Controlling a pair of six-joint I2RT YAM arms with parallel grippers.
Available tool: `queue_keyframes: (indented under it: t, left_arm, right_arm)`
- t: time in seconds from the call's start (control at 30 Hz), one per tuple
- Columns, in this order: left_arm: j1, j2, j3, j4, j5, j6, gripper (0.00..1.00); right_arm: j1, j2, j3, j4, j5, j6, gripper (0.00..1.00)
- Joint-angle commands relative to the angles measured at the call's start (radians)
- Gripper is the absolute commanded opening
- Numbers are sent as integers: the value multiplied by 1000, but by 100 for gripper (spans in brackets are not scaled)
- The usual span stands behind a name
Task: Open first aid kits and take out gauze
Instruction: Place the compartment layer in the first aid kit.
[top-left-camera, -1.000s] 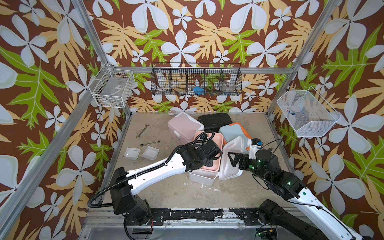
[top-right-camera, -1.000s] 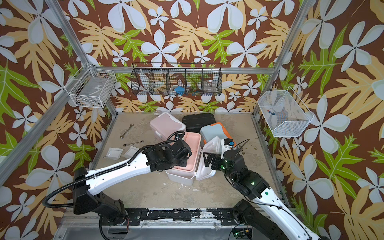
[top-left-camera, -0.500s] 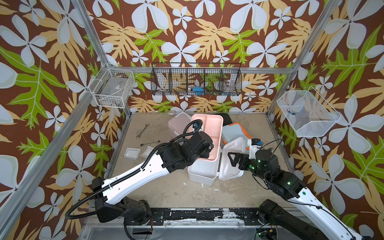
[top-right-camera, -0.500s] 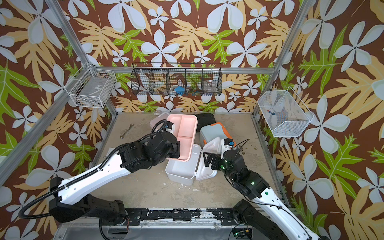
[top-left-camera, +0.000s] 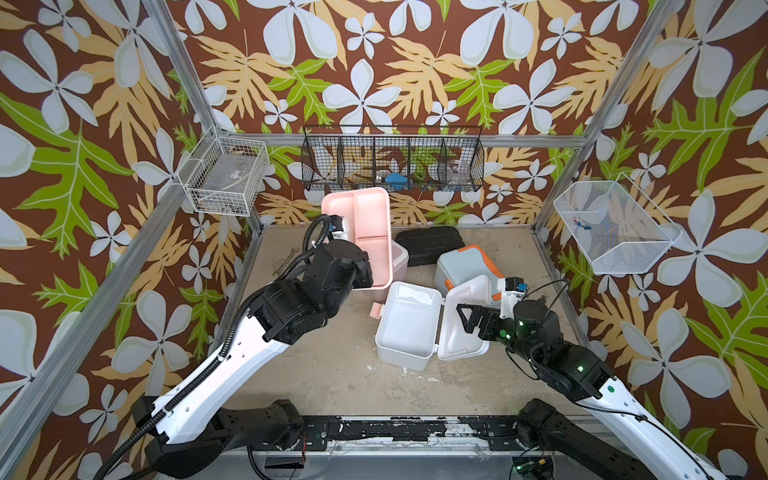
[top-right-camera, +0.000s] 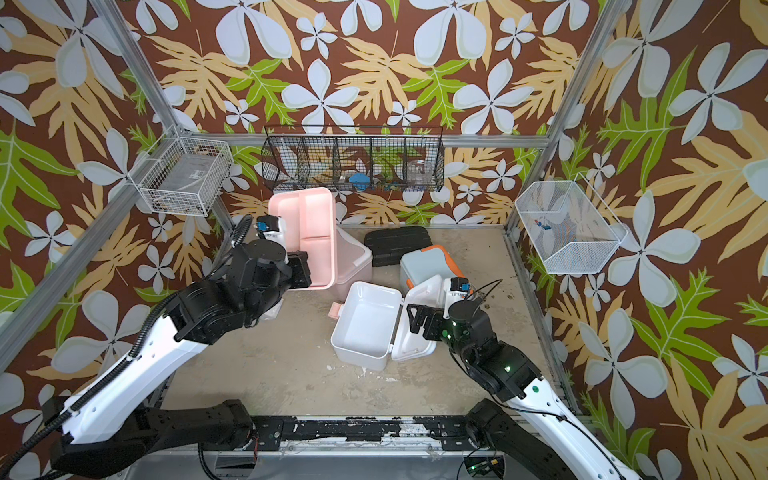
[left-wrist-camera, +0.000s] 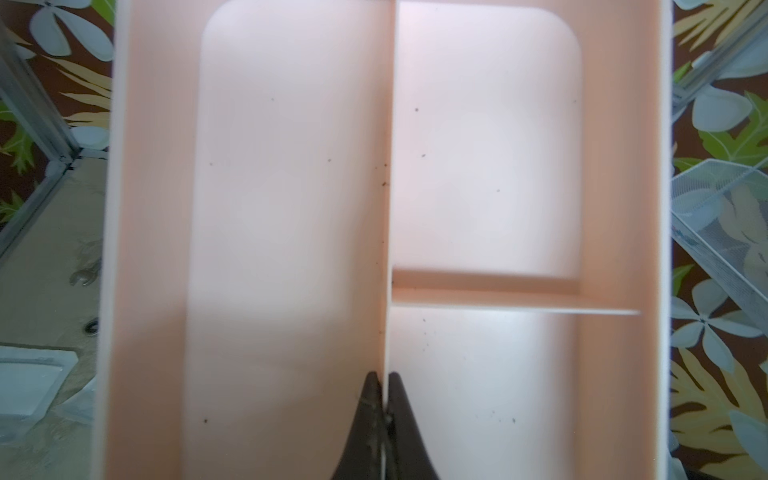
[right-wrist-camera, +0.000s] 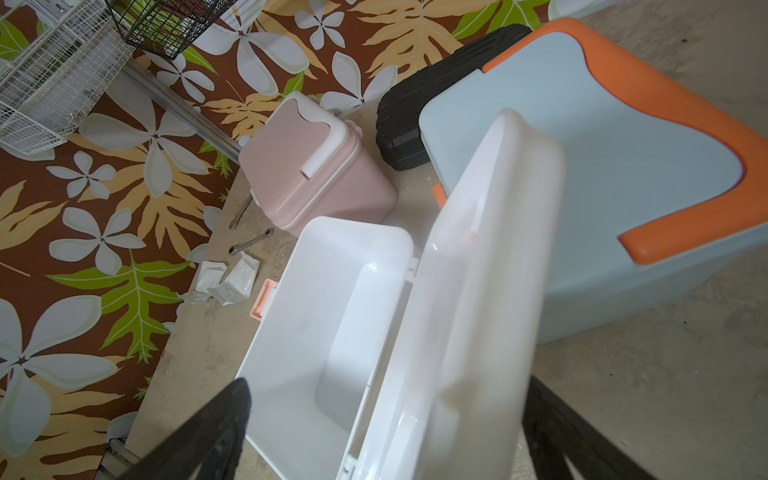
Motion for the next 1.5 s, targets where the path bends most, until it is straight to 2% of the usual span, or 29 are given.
queue_keyframes:
  t: [0.0,0.13,0.23,0.57,0.63,0.77,1.47]
  left_arm:
    - [92,-62,-42,12,-27,22,0]
    - [253,-150,-135,31,12,29,0]
    - [382,-180,-214,52,115,31,0]
    - [745,-138,-492,191,608,1,0]
    - [763,-124,-532,222,669,-2,0]
    - [766,-92,-582,255,719,-4,0]
    - [766,-137,-617,283,841,-9,0]
  right_arm:
    - [1,2,6,8,13,-4,100]
    - [2,8,2,12,11,-3,100]
    - [1,8,-4,11,11,-3,100]
    - [2,-9,-21,-1,19,1,100]
    - [0,-13,-24,-3,24,0,100]
    - [1,-18,-32,1,22,0,100]
    - [1,-20,-47,24,8,-1,100]
